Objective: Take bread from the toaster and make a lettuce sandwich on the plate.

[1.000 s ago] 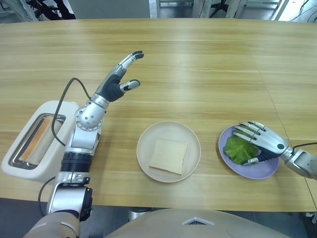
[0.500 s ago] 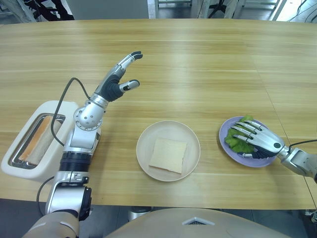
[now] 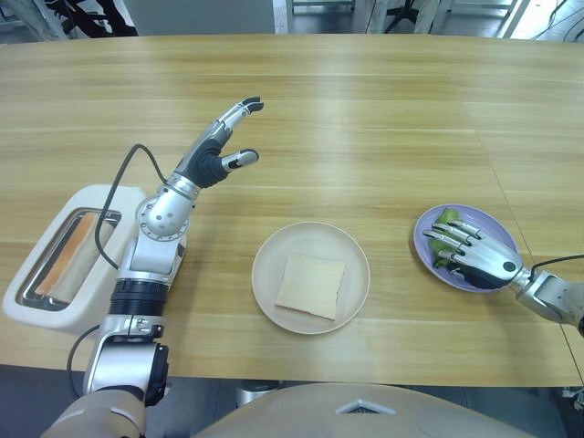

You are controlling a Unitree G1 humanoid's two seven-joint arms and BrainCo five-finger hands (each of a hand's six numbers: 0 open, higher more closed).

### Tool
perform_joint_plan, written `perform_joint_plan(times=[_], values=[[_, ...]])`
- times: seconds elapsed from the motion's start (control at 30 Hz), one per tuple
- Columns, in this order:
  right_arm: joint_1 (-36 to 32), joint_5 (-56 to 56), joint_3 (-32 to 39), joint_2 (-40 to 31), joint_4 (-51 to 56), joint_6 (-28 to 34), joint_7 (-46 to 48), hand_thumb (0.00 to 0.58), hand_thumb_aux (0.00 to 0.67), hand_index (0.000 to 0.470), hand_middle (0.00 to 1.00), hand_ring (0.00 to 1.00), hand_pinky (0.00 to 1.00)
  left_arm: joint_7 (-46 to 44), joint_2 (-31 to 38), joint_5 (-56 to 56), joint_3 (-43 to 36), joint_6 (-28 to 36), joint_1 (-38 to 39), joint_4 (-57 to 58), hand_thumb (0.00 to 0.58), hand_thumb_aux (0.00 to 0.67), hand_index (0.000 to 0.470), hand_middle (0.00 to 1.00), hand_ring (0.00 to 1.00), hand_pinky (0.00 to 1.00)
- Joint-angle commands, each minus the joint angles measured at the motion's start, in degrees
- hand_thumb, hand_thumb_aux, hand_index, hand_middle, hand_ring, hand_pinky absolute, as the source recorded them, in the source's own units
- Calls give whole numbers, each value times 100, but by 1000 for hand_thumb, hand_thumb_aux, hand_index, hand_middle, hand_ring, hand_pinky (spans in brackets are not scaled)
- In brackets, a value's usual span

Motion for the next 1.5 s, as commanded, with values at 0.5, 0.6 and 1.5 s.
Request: perform_joint_plan(times=[0.5,0.6,1.5], values=[[255,261,-479,-554,-1394,224,208,580,670,460,0,0,0,31,26,93,-93,-81,-59,178,0,0,0,0,0,0],[343,337,-686,-721,-1715,269,333,580,670,460,0,0,0,35,28,98,-96,-92,-67,190,0,0,0,0,0,0],[-144,199,-1116,395,-3992,-221,1678,580,670,460,0,0,0,223,-24,85,-214,-68,-143,200,0,0,0,0,0,0]])
